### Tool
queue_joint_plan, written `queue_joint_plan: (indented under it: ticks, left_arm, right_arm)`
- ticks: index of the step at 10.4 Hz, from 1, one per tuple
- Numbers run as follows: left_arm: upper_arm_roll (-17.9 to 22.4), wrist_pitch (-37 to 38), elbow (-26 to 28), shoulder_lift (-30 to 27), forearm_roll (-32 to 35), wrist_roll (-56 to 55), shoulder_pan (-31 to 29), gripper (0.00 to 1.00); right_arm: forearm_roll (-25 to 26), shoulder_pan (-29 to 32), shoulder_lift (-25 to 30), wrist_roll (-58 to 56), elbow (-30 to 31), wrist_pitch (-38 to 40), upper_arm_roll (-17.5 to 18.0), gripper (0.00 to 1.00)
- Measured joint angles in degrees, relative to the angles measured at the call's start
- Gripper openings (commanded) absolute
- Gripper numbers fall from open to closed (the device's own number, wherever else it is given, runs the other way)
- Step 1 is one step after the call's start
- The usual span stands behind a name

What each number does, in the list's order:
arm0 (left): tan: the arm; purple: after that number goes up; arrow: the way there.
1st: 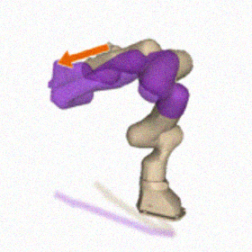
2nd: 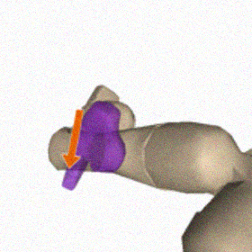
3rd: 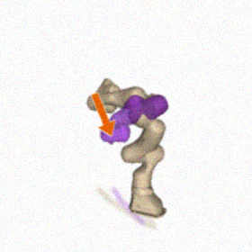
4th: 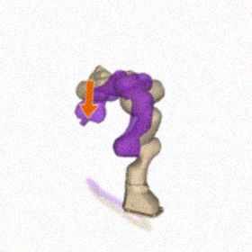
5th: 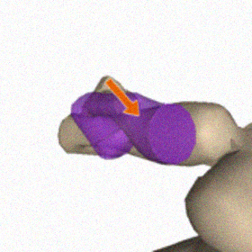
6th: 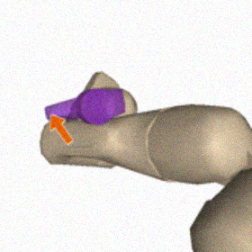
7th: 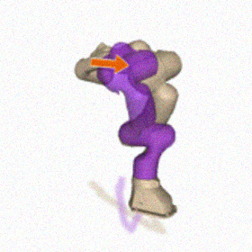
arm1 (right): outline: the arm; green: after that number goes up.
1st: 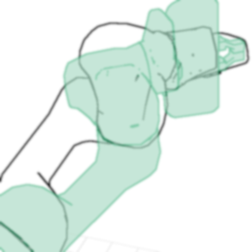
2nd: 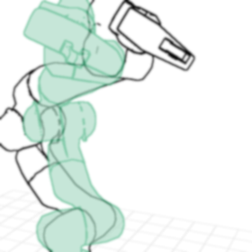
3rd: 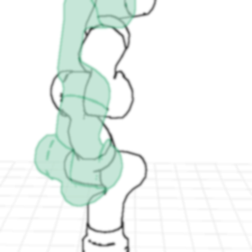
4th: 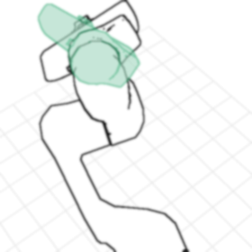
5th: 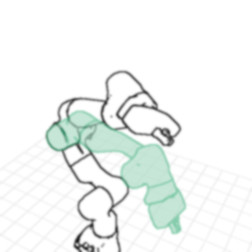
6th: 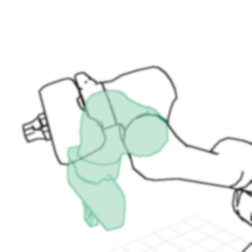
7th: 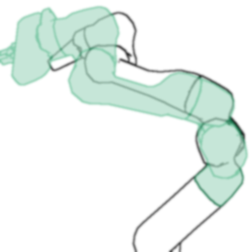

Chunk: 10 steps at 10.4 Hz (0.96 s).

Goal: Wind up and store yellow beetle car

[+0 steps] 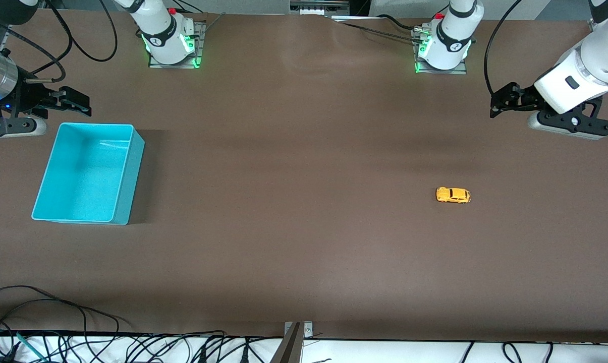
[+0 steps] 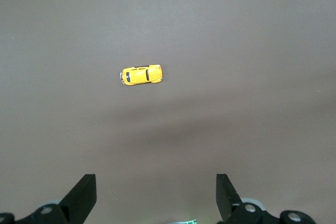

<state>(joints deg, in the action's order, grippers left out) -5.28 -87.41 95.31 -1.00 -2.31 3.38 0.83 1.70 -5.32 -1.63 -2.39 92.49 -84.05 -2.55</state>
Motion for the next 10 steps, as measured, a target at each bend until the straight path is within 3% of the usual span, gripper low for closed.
queue_joint_plan:
  ticks: [3,7,10]
  left_arm:
    - [0.0,0.0,0.0,0.5,0.0,3.8,0.0,1.0]
    - [0.2,-0.8,-0.4,2.9,0.0,19.3,-2.1,1.0]
    - [0.2,-7.8,-0.5,8.3,0.0,30.6,-3.4,1.0]
  right_arm:
    - [0.0,0.1,0.0,0.0,0.0,0.0,-0.1,1.0]
    - [0.0,0.1,-0.1,0.0,0.1,0.0,-0.1,1.0]
    - [0.0,0.1,-0.1,0.0,0.1,0.0,-0.2,1.0]
